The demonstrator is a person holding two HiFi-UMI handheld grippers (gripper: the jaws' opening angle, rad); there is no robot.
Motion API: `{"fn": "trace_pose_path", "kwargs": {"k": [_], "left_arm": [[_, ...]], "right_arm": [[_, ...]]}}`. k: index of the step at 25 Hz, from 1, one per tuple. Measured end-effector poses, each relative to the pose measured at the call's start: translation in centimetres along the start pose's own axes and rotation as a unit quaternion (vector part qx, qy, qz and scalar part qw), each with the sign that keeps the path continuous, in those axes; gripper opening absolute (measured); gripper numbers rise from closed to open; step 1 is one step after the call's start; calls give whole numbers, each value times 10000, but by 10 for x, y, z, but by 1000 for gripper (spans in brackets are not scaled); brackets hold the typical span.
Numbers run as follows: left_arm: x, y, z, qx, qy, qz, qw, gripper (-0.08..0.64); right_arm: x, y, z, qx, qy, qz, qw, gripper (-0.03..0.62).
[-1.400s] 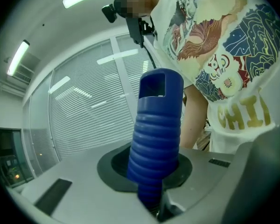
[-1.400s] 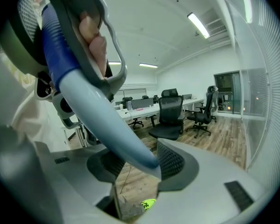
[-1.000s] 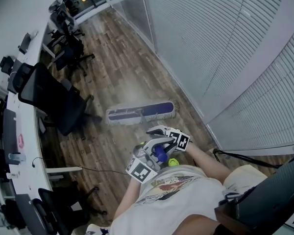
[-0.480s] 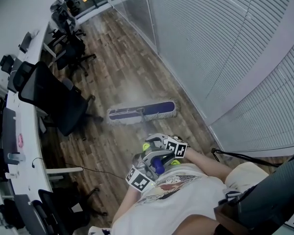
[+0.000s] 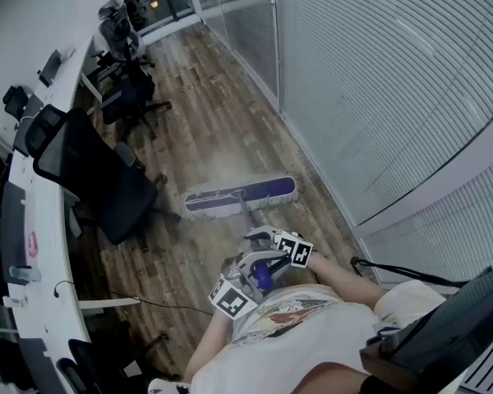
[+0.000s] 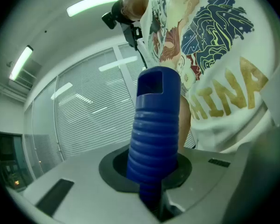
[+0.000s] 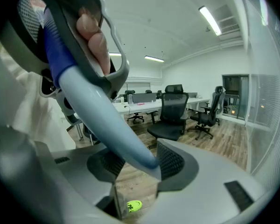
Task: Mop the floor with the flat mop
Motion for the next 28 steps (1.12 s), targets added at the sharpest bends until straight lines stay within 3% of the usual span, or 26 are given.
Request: {"fn": "trace_pose_path", "kwargs": {"k": [7, 13, 19, 28], "left_arm": [[37, 91, 34, 9, -113, 88, 9999, 34], [56, 130, 68, -107, -154, 223, 9996, 34], [80, 184, 90, 39, -296, -63, 9995, 35], [58, 265, 134, 85, -84, -81, 9999, 40]], "right_arm": [[-49, -73, -50, -11, 131, 61, 9999, 186], [-85, -111, -65, -135, 59, 282, 9995, 185], [-118, -154, -94, -25, 256, 220, 9994, 185], [-140, -245, -100, -59, 140, 179, 9997, 186]]}}
Point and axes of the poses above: the fingertips, and each gripper's own axes: x backward along the fingers, y to its left, z out of its underside, the point moved 5 cm from there along x, backward along the fingers, and after that the axes turned 11 degrees about y, right-handed, at the moved point
